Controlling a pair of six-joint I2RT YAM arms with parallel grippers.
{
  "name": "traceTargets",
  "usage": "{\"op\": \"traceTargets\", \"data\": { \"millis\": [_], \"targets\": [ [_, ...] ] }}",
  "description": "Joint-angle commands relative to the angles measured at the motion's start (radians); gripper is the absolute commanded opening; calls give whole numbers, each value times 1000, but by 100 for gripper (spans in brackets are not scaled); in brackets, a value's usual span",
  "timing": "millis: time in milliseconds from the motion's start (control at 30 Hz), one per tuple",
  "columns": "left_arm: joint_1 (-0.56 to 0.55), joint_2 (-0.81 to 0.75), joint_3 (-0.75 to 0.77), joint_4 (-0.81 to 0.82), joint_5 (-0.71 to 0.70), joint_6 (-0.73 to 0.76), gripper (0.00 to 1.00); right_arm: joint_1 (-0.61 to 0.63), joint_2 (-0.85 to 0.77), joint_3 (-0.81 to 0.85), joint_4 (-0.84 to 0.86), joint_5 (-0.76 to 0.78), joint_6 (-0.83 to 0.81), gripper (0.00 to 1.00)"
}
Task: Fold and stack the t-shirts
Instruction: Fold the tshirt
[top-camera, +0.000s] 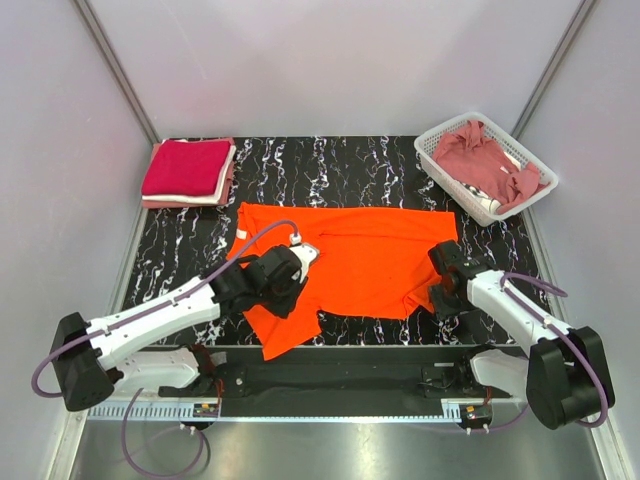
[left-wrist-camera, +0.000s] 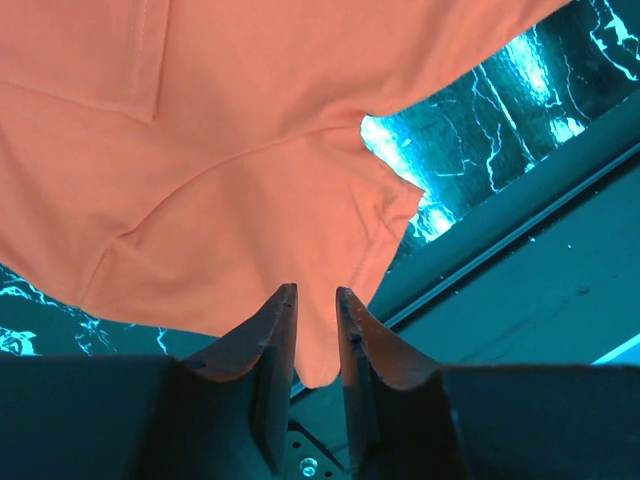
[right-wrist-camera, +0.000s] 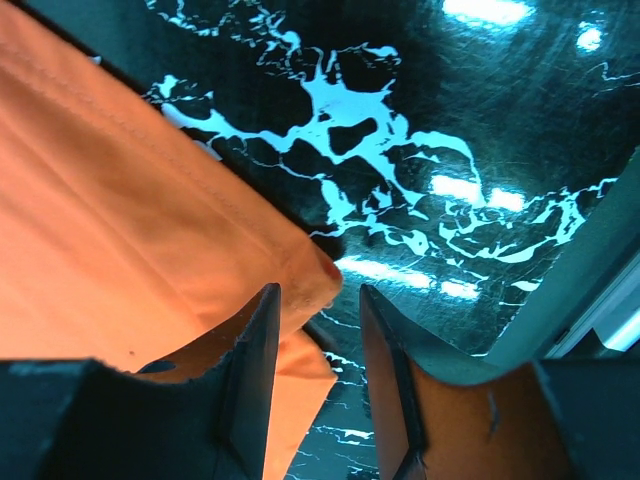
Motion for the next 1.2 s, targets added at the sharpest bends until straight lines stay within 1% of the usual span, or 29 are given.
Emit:
{"op": "traceTargets", "data": {
  "millis": [0,67,167,500,633,733,833,1000,1067,1100,1133,1167],
  "targets": [
    [-48,-17,8,-7,-57,-63,29,-6,-14,-8,-2,36,36,45],
    [-83,-5,7,-7,-53,-72,31,-6,-22,-10,-1,62,55,45],
    [-116,17,5,-9,-62,-89,31,-6,-30,-16,7,76,81,45],
    [-137,12,-27,-12,-96,-154,32,-6,-25,-16,19,70,76,40],
    [-152,41,2,-54,-123,-164,32,-6,-25,-18,4,9,78,40],
    [-153,34,5,-61,-131,-169,32,-6,-14,-18,-8,-13,81,41],
    [-153,6,5,-64,-142,-174,33,-4,-5,-13,-10,-7,85,42],
    [-156,6,7,-67,-142,-172,33,-6,-8,-7,-18,39,118,42],
    [-157,6,13,-68,-140,-171,33,-6,-11,-7,-24,48,130,39],
    [-159,6,14,-73,-140,-169,33,-4,-13,-7,-22,50,138,32],
    [-159,6,16,-73,-139,-169,33,-6,-13,-7,-22,53,138,30],
    [-159,2,19,-75,-139,-166,33,-4,-14,-7,-22,54,138,23]
  ]
}}
